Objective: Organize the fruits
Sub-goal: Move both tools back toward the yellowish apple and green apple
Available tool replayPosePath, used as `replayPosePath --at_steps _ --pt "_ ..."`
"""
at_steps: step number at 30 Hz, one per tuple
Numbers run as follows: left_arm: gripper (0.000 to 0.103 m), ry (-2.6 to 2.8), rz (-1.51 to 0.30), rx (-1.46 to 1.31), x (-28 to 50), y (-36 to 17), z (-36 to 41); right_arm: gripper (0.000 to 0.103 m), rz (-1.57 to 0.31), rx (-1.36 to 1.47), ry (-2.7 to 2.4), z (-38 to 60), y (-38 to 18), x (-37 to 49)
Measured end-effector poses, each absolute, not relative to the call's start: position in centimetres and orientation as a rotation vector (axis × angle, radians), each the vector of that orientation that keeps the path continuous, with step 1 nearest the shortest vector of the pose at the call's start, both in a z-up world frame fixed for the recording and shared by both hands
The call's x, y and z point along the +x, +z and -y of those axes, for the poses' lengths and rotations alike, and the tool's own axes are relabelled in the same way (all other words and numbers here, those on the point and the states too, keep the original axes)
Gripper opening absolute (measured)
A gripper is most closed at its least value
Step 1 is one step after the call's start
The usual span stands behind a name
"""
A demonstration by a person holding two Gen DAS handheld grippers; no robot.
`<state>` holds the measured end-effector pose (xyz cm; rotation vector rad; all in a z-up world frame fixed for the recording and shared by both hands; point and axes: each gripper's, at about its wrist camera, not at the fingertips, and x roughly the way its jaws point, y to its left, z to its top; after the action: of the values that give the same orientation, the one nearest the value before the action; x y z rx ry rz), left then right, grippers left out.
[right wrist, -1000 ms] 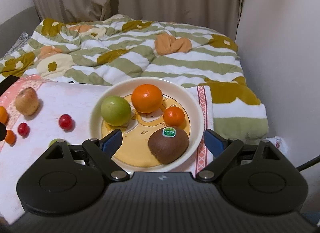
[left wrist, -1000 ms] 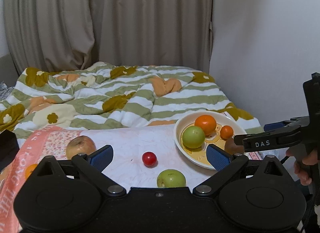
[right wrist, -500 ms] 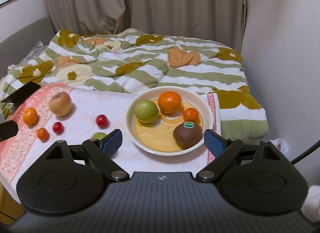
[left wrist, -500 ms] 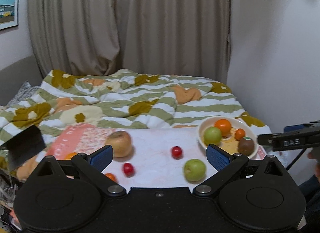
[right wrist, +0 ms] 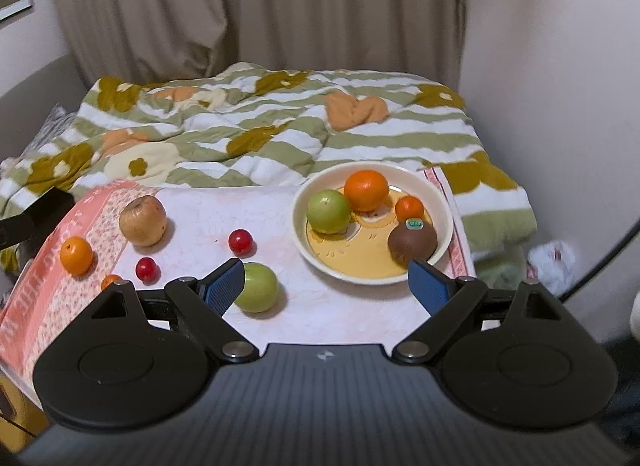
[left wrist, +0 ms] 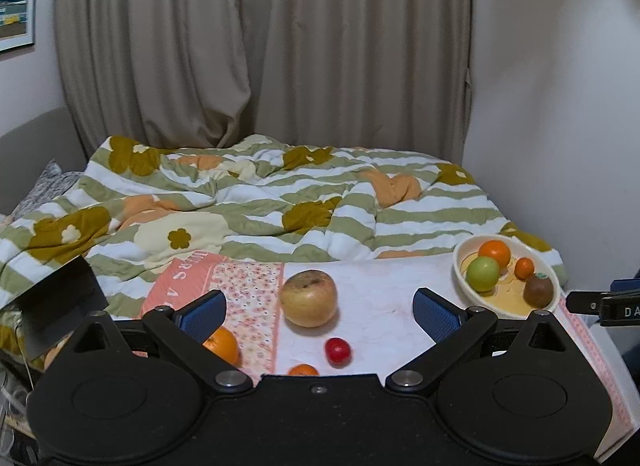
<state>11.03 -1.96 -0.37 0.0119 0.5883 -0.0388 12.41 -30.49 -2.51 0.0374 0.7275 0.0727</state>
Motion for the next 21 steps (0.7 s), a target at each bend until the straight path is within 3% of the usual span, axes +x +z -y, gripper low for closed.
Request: replayPosePath --at_steps 21 --pt "0.101 -0.276 -0.737 0.089 22.6 -5.3 -3.6 0.103 -0.833 0.188 -0.185 23.3 -7.9 14.4"
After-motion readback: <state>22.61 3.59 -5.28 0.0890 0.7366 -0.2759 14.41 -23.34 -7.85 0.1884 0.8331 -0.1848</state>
